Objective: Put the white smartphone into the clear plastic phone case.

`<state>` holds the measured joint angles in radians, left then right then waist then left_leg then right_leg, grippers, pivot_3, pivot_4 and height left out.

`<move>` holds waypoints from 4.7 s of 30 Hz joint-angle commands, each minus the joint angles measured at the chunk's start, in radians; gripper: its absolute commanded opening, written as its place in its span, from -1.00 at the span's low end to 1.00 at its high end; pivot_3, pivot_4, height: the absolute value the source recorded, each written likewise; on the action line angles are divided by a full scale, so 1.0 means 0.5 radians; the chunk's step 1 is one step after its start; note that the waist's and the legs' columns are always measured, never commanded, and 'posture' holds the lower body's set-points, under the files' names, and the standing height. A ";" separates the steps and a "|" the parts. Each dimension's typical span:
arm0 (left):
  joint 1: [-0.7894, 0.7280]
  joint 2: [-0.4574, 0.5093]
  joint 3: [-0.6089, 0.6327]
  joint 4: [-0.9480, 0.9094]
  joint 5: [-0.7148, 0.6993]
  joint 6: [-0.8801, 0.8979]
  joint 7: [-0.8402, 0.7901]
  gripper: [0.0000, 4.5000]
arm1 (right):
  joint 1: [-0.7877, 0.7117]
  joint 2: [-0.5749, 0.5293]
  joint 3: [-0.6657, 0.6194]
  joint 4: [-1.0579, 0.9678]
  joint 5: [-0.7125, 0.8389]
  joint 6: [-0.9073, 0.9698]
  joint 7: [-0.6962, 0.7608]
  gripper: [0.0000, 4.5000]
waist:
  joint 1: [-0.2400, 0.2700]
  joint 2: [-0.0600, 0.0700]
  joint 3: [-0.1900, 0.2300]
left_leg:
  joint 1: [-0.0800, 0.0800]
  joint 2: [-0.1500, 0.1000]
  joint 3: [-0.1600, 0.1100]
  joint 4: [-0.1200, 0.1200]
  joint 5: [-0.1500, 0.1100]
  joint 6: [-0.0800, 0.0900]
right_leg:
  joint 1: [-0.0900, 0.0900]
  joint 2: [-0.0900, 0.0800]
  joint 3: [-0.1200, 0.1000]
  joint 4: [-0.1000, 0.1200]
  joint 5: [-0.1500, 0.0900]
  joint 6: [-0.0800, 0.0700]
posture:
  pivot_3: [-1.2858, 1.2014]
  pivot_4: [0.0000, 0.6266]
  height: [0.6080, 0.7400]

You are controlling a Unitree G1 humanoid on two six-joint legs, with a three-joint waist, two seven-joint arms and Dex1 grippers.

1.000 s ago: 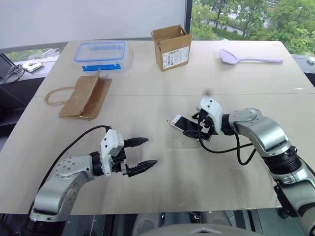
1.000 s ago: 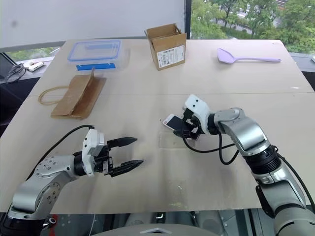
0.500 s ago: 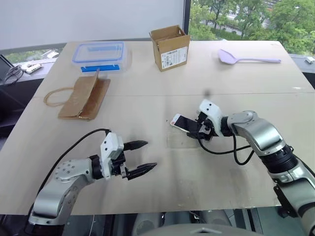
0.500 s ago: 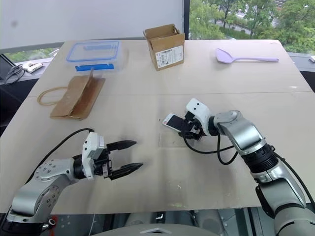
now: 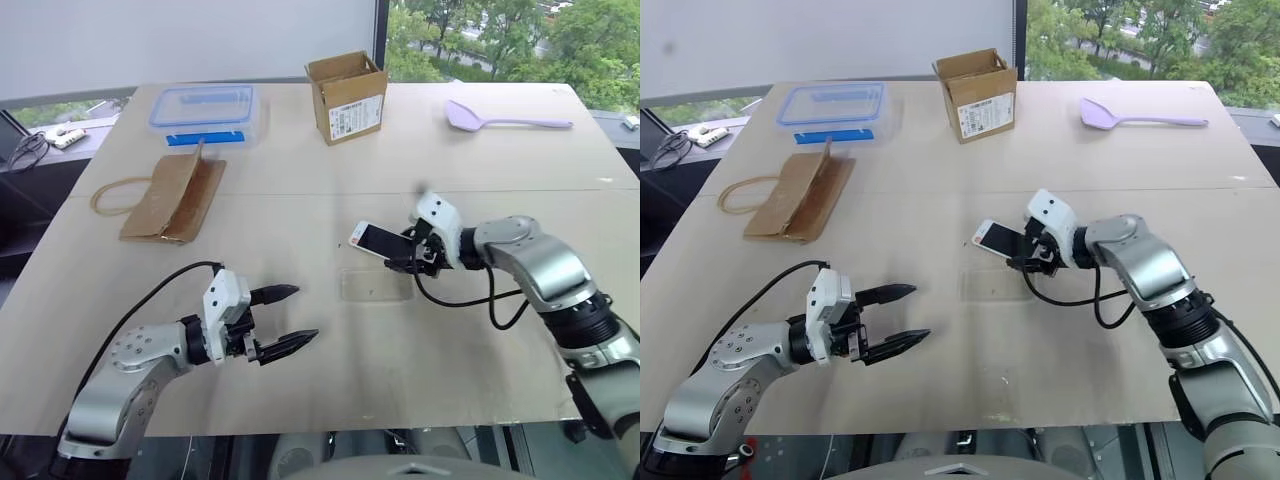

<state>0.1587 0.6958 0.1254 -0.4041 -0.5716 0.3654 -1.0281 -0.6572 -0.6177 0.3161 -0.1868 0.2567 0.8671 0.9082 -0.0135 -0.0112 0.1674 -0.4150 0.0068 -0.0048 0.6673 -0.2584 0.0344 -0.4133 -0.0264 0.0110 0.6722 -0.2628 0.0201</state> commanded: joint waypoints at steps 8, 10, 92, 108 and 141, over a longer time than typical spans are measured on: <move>-0.006 0.014 0.003 -0.038 -0.001 -0.046 -0.021 1.00 | 0.125 -0.332 0.198 -0.389 -0.130 -0.262 0.247 0.34 | -0.002 0.000 0.000 | 0.000 0.000 0.000 0.003 0.000 0.000 | 0.000 0.000 -0.001 0.003 0.000 0.000 | 0.03 -0.52 1.00; -0.014 0.015 -0.005 -0.029 0.004 -0.052 -0.025 1.00 | 0.139 -0.358 0.241 -0.391 -0.174 -0.309 0.271 0.34 | -0.001 0.000 0.000 | 0.001 0.000 0.000 0.003 0.000 0.000 | 0.000 0.000 -0.001 0.004 0.000 0.000 | 0.03 -0.52 1.00; -0.833 -0.088 -0.525 0.864 0.502 -0.342 -0.294 -0.98 | 1.009 -0.303 -0.518 -1.309 0.134 0.463 -0.340 -0.99 | -0.004 -0.003 -0.003 | 0.003 -0.003 -0.002 0.009 0.000 0.000 | 0.002 0.007 -0.001 0.014 0.000 0.002 | 0.03 -0.52 1.00; -0.758 -0.190 -0.605 0.723 0.580 -0.332 -0.177 -0.98 | 0.910 -0.327 -0.208 -1.154 0.124 0.288 -0.422 -0.99 | 0.009 -0.004 -0.004 | 0.003 -0.003 -0.004 0.012 0.000 0.000 | 0.006 0.006 -0.003 0.013 -0.001 0.002 | 0.03 -0.52 1.00; -0.674 -0.181 -0.611 0.360 0.555 -0.051 -0.027 -0.98 | 1.044 -0.706 -0.310 -1.045 0.109 0.073 -0.280 -0.99 | 0.004 -0.004 -0.005 | 0.003 -0.002 -0.004 0.015 0.000 0.000 | 0.006 0.007 -0.002 0.014 -0.001 0.002 | 0.03 -0.52 1.00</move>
<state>-0.1793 0.6046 -0.1874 -0.1847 -0.2802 0.3349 -1.0481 -0.1201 -0.9717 0.1552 -0.7035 0.3213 0.9296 0.7718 -0.0115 -0.0134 0.1652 -0.4136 0.0056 -0.0069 0.6748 -0.2582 0.0345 -0.4101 -0.0228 0.0098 0.6791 -0.2631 0.0213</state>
